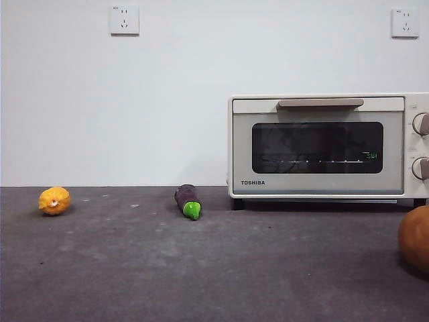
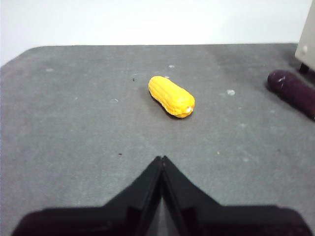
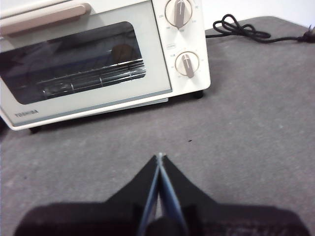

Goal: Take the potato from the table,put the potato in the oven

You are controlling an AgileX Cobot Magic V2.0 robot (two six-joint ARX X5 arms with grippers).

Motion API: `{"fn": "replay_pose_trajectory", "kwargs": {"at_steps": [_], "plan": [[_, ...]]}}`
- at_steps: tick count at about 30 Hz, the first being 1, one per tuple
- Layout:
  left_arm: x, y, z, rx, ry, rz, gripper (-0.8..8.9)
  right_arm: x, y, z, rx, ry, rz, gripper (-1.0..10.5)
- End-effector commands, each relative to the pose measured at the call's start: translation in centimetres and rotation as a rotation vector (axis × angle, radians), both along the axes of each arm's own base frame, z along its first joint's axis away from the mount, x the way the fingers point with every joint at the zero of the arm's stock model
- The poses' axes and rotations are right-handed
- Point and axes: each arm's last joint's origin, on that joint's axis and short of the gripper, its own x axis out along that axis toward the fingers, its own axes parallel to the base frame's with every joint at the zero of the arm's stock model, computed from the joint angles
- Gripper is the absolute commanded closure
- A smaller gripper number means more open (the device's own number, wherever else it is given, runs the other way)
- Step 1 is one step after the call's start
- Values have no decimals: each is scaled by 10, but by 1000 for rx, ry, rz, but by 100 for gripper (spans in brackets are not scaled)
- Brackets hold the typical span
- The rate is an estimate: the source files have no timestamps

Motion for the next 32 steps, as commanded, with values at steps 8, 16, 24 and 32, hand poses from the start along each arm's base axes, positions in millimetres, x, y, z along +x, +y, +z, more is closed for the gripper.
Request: {"fn": "replay_pose_trajectory", "kwargs": {"at_steps": [8,16,24,32], "plan": [[-6,-1,45,-110,-112,-34,819,-4,0,27,35,-88,5,949],[-10,-2,90,-108,-187,-39,818,-13,1,59,35,-188,13,947],[-12,-5,125,-114,-229,-159,818,-29,3,99,49,-308,101,947],[0,-8,148,-236,-212,-257,818,-51,4,146,145,-357,141,947]]}}
